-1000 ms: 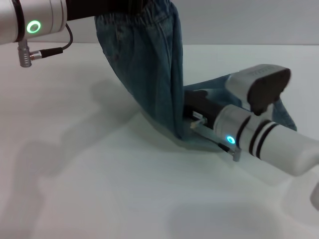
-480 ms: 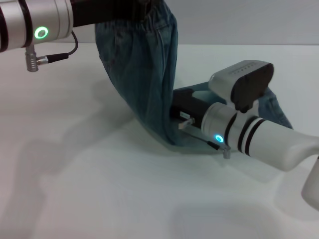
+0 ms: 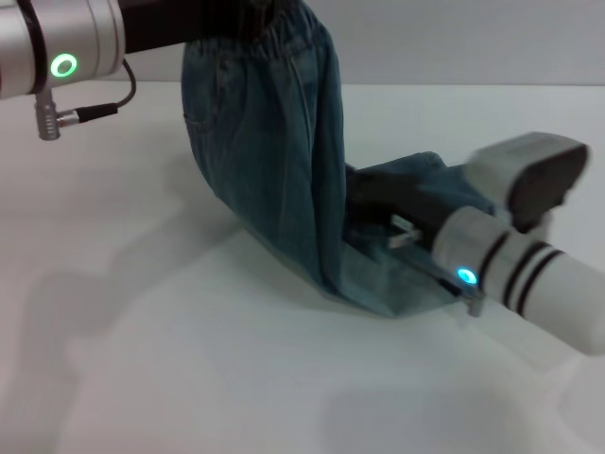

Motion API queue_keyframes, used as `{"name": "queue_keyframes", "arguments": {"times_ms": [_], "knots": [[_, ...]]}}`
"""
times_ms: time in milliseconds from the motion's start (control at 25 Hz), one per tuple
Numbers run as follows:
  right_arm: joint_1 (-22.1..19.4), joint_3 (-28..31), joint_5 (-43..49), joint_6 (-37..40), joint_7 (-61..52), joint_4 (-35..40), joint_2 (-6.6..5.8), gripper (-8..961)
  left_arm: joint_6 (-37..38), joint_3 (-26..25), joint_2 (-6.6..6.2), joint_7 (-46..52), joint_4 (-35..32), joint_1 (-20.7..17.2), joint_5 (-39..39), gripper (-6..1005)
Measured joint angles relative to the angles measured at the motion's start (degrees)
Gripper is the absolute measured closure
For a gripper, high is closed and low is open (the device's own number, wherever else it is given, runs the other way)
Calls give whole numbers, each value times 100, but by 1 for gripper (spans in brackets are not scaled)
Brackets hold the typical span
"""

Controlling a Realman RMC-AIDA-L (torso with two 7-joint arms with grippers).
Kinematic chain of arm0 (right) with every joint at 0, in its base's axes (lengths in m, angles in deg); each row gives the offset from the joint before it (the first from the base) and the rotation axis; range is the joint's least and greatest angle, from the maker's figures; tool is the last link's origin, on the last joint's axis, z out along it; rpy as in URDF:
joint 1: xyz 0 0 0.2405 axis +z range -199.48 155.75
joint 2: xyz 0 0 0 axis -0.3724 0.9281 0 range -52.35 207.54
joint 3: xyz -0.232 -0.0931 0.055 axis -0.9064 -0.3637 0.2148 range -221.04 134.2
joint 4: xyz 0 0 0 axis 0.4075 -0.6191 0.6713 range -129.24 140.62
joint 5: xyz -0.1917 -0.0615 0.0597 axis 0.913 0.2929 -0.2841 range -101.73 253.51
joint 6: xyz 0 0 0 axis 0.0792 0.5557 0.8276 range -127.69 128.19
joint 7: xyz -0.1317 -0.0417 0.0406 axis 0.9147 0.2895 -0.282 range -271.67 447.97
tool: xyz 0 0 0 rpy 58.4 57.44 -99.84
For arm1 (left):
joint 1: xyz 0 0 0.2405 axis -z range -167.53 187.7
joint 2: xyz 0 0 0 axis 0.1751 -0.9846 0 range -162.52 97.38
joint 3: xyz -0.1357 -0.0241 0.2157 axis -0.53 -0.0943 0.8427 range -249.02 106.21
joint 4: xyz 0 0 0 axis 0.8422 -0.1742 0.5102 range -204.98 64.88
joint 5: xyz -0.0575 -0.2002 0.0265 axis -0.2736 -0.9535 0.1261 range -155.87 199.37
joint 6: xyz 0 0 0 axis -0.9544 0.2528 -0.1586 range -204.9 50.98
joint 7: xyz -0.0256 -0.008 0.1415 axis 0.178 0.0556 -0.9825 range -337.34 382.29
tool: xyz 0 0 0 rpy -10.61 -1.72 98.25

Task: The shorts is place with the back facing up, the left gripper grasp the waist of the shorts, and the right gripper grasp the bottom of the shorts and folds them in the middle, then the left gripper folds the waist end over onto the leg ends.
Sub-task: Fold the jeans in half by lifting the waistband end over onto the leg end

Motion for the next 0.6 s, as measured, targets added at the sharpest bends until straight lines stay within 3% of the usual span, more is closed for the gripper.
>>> {"name": "queue_keyframes", "arguments": {"times_ms": [160, 600], "knots": [[-553, 450, 326, -49, 45, -221, -41, 954, -20, -58, -4, -3, 3, -5, 0, 979], [-1773, 2249, 1366, -52, 57, -752, -1, 954, -36, 3, 3, -70, -36, 15, -16, 979]]}}
